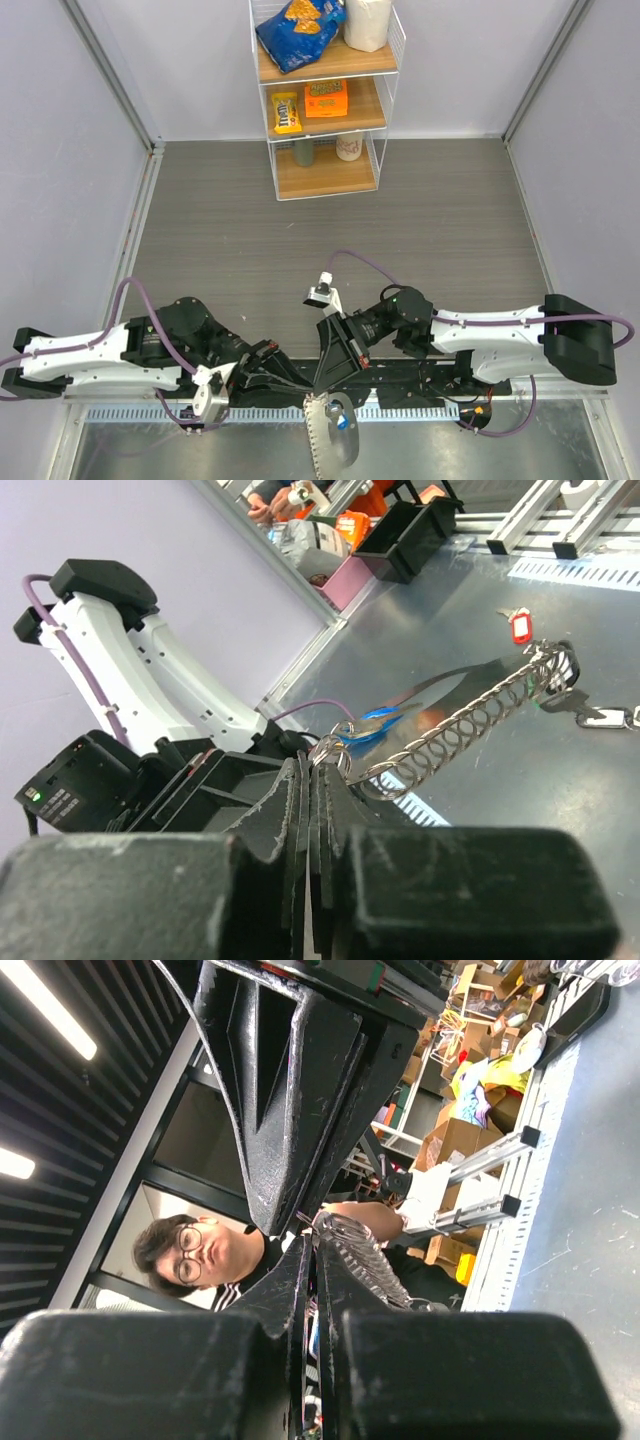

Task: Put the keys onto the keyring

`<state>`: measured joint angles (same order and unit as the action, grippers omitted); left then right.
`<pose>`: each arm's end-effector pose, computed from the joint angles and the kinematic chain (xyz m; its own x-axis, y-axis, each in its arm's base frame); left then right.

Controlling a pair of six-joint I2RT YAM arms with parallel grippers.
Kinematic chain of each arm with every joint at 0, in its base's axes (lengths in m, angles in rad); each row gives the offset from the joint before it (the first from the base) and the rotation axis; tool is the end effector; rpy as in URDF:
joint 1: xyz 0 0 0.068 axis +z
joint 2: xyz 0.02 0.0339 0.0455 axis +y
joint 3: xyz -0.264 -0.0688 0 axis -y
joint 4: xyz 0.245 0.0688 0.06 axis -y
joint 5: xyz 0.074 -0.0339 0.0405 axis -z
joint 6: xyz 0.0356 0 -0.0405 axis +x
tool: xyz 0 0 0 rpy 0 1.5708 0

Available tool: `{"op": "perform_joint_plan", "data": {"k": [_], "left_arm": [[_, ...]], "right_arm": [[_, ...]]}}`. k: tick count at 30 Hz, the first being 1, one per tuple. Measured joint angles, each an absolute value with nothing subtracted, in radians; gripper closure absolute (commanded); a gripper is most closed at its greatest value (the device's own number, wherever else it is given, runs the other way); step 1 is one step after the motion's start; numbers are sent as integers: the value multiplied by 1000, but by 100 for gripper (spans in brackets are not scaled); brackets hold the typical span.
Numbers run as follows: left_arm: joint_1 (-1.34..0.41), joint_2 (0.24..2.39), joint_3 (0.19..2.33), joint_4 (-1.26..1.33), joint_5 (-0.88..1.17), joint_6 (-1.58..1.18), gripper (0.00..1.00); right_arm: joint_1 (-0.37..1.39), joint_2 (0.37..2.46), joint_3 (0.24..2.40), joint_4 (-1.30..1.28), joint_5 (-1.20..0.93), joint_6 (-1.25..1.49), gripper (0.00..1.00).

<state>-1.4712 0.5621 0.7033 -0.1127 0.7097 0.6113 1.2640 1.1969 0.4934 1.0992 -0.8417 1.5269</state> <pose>-0.0100 -0.1334 0.3510 0.4727 -0.3519 -0.8079 0.6695 -0.4527 0.5889 0.0470 0.2362 0.2842 -0.8370 -0.4383 -0.3277 -0.1533 -0.3871 0.9092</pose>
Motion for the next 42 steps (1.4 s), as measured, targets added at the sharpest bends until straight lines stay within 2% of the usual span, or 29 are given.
{"op": "perform_joint_plan", "data": {"k": [10,17,19,20,23,28,31,33,36,39,42], "left_arm": [[-1500,569,711,-149,714,615,100],[-1562,588,727,-169,625,602,100],[-1580,588,727,-165,577,590,100],[-1588,588,727,-163,556,584,100],[-1608,588,727,-151,487,563,100],[-1621,594,733,-128,421,529,100],[-1623,597,738,-113,392,509,100],[-1623,597,739,-105,374,499,100],[-1624,593,740,-85,340,484,100],[-1624,584,739,-78,300,473,100],[-1623,572,731,-54,242,450,100]], "right_arm": [[1268,1223,493,1115,-859,1542,95],[1268,1233,494,1131,-884,1549,95],[1267,1238,496,1139,-886,1549,91],[1266,1240,496,1143,-886,1549,86],[1259,1242,497,1157,-891,1552,78],[1235,1241,498,1167,-906,1551,59],[1220,1238,499,1169,-913,1547,55],[1210,1237,499,1172,-916,1544,44],[1188,1236,499,1174,-921,1536,43],[1160,1222,501,1162,-923,1515,37],[1118,1168,530,1034,-929,1428,33]]}}
